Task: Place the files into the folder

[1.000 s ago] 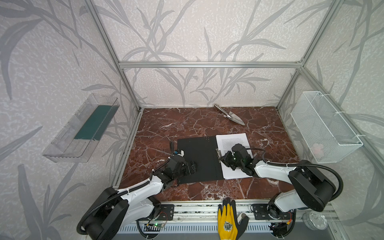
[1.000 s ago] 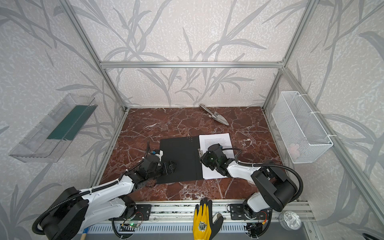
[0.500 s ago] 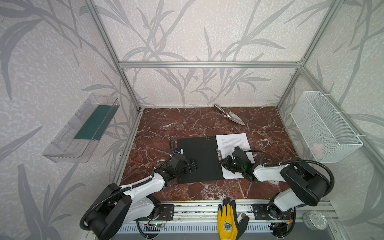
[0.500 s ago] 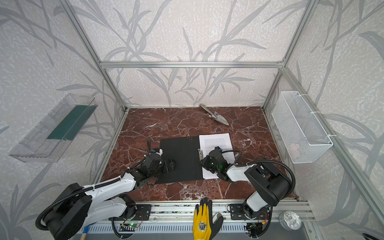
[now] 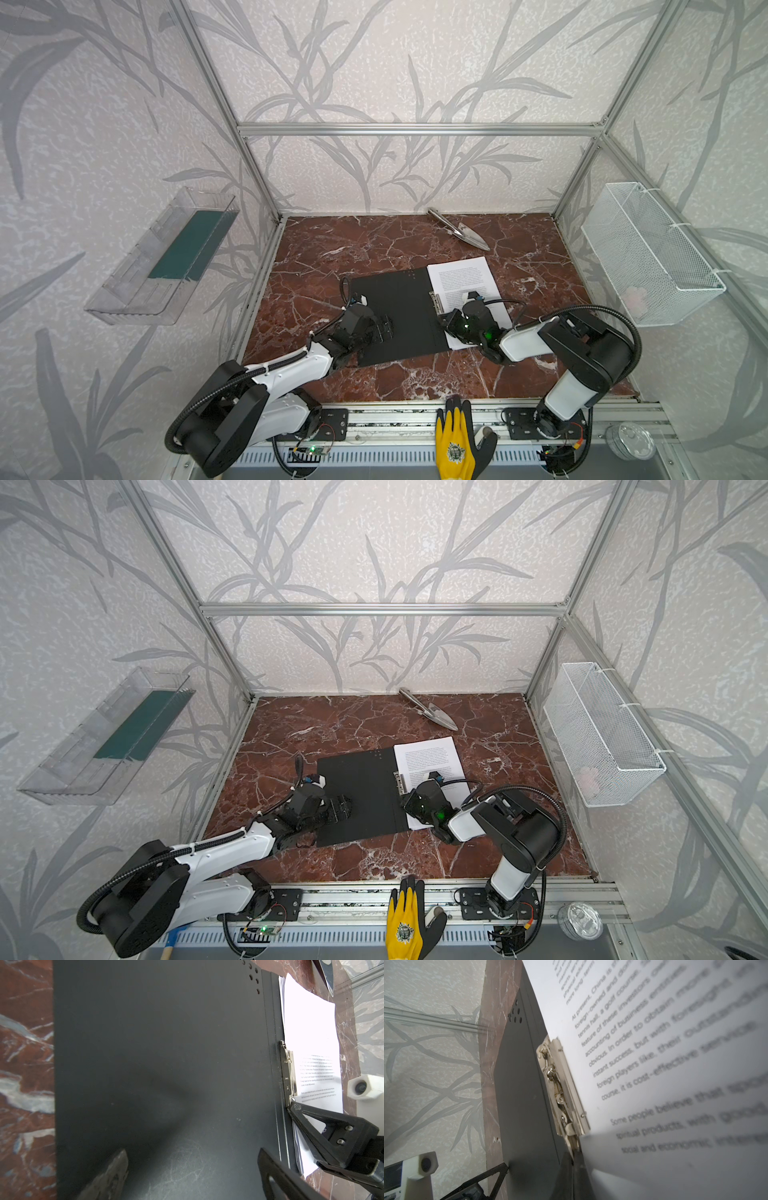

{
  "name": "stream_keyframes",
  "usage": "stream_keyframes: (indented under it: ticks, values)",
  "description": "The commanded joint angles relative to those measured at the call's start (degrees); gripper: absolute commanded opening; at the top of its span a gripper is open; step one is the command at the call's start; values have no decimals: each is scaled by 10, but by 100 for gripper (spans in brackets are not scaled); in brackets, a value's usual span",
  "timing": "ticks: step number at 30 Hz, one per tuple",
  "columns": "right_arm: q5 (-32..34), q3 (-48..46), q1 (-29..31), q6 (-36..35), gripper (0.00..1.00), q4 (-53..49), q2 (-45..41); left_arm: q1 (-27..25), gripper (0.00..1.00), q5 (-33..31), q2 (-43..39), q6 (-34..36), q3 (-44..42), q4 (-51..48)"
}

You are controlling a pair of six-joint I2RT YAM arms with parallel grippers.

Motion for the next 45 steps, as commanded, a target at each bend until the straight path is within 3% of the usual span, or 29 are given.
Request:
stream_keyframes:
  ticks: [1,12,27,32,35,42,45]
  values:
    - [43,-40,-10,4,0,-180,81,4,99,-9,31,-9,-14,-85]
    - [-42,-11,-4,-61,0,-115,31,4,99,0,72,-11,8,-94]
    - [-86,57,14,-95,0,-169,6,4,99,12,63,-8,9,-91]
    - [-92,72,13,-131,22,-202,-30,4,99,23,41,-1,18,-98]
    - [-94,89,13,-169,41,-222,-68,4,99,34,4,1,21,-92]
    - [-42,192,3,-291,81,-429,-187,4,99,-11,-146,25,17,-140]
    - [-26,235,-45,-329,89,-534,-221,6,99,-57,-232,34,2,-194]
